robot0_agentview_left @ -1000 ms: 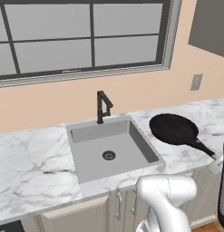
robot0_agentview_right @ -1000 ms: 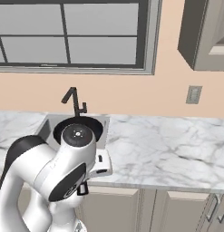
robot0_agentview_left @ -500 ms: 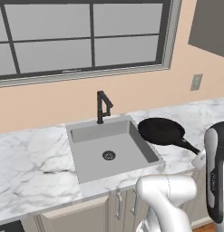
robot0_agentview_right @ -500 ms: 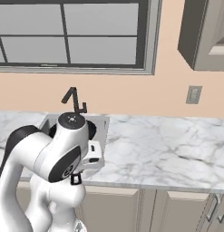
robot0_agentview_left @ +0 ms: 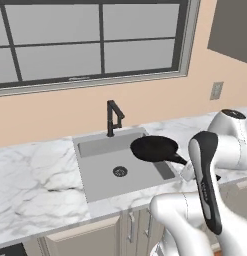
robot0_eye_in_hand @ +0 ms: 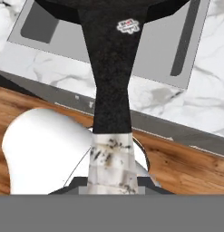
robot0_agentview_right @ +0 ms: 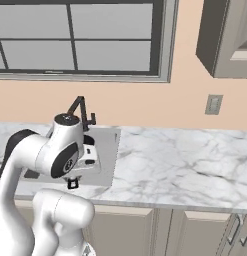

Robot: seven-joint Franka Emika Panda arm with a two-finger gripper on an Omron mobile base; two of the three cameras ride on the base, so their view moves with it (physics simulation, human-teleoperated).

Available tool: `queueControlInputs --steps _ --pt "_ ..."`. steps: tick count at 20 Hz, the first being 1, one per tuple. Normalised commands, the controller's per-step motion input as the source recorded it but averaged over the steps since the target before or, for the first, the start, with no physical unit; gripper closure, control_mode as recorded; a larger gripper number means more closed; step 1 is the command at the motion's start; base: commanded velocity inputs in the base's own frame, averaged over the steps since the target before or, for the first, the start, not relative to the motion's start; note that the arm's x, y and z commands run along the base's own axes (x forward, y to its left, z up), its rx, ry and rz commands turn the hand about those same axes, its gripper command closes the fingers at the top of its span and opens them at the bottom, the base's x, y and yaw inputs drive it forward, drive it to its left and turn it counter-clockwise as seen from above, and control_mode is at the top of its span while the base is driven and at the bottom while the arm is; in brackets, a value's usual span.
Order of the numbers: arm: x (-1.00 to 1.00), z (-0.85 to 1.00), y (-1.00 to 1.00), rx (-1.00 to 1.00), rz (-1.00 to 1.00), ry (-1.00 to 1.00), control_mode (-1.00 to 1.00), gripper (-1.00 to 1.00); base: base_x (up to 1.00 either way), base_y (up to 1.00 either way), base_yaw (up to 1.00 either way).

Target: Move the pot and pan from the stove into the sink.

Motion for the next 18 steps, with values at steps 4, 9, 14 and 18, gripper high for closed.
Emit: queueControlInputs --steps 4,9,14,18 --pt "0.59 -0.31 0.31 -0.01 0.05 0.11 -1.00 1.00 0.00 0.00 0.00" --pt "0.56 -0.31 0.22 0.00 0.06 0.09 -1.00 1.00 0.00 0.00 0.00" --pt "0.38 -0.30 0.05 0.04 0.09 0.05 -1.00 1.00 0.00 0.00 0.00" --pt "0.09 -0.23 0.00 0.05 0.11 -0.03 -1.00 1.00 0.00 0.00 0.00"
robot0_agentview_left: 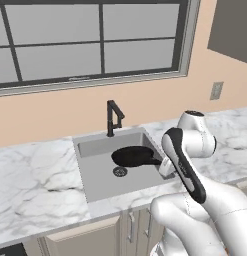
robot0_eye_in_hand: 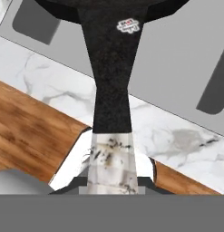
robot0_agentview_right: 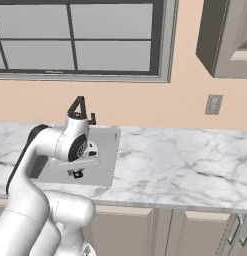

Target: Move the pot and pan from the stove into the sink.

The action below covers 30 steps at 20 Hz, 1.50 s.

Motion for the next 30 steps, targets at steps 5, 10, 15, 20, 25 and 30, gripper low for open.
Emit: queueControlInputs --steps 5,10,15,20,25,30 --pt "-0.03 -0.28 -0.01 0.09 0.08 -0.20 -1.00 1.00 0.00 0.00 0.00" --pt "0.03 -0.08 -0.02 0.01 0.01 -0.09 -1.00 1.00 0.00 0.00 0.00" --pt "0.50 -0.22 0.01 -0.01 0.00 0.03 -1.00 1.00 0.00 0.00 0.00" --pt "0.62 -0.34 0.02 -0.03 0.00 0.13 -1.00 1.00 0.00 0.00 0.00" --pt "0.66 -0.25 0.07 -0.03 0.00 0.19 -1.00 1.00 0.00 0.00 0.00" --pt "0.53 -0.44 0.23 -0.09 0.02 0.13 -1.00 1.00 0.00 0.00 0.00"
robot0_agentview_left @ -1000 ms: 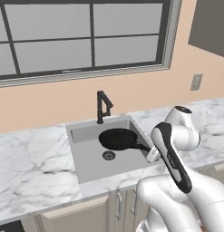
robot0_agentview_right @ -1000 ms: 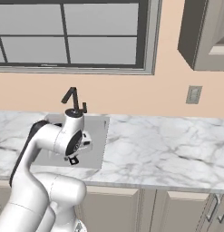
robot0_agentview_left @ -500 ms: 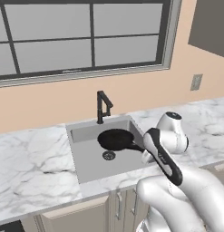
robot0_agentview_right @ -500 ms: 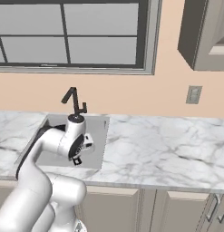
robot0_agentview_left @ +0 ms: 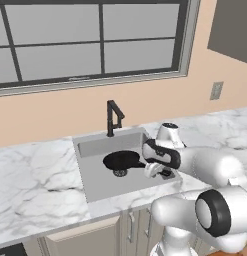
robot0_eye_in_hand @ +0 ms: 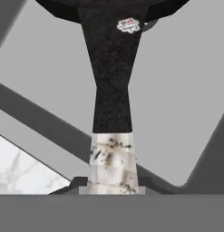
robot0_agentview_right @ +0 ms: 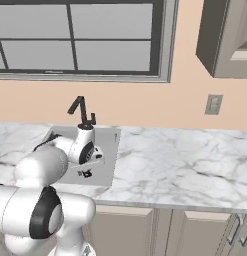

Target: Move the pot and pan from the stove into the sink.

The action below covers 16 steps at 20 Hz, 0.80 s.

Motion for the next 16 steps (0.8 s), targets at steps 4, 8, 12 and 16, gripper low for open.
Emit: queueControlInputs --steps 4,8,12,16 --pt "0.74 -0.34 0.09 -0.02 0.01 0.04 -1.00 1.00 0.00 0.00 0.00" --pt "0.67 -0.36 0.00 -0.01 0.00 0.00 -1.00 1.00 0.00 0.00 0.00" --pt "0.39 -0.55 0.00 -0.04 0.01 0.00 -1.00 1.00 0.00 0.00 0.00" --pt "0.09 -0.24 0.00 -0.02 0.00 -0.02 -1.00 1.00 0.00 0.00 0.00"
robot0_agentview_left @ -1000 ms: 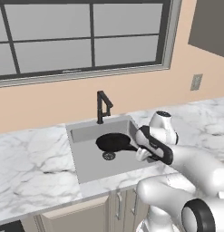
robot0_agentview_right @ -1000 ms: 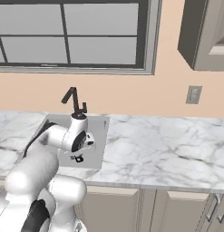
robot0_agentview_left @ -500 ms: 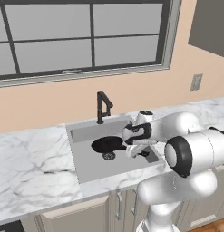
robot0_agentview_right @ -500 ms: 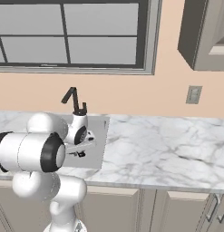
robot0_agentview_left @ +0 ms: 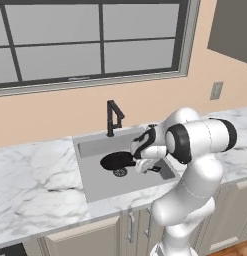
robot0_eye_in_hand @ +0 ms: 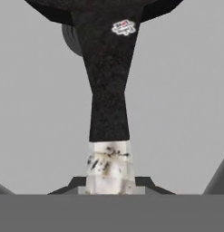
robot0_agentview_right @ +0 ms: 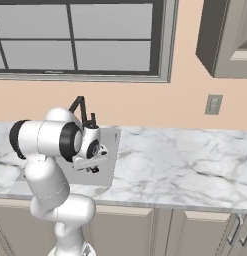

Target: Move the pot and pan from the stove into the sink.

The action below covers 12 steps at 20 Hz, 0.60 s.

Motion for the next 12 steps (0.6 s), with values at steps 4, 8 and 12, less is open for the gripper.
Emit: queueControlInputs --steps 4,8,12 --pt "0.01 0.00 0.00 0.00 0.00 0.00 -1.00 -1.00 0.00 0.00 0.00" --pt "0.05 0.22 0.00 0.02 0.00 0.00 -1.00 -1.00 0.00 0.00 0.00" --pt "0.00 0.81 0.00 0.05 -0.01 0.04 -1.00 -1.00 0.00 0.00 0.00"
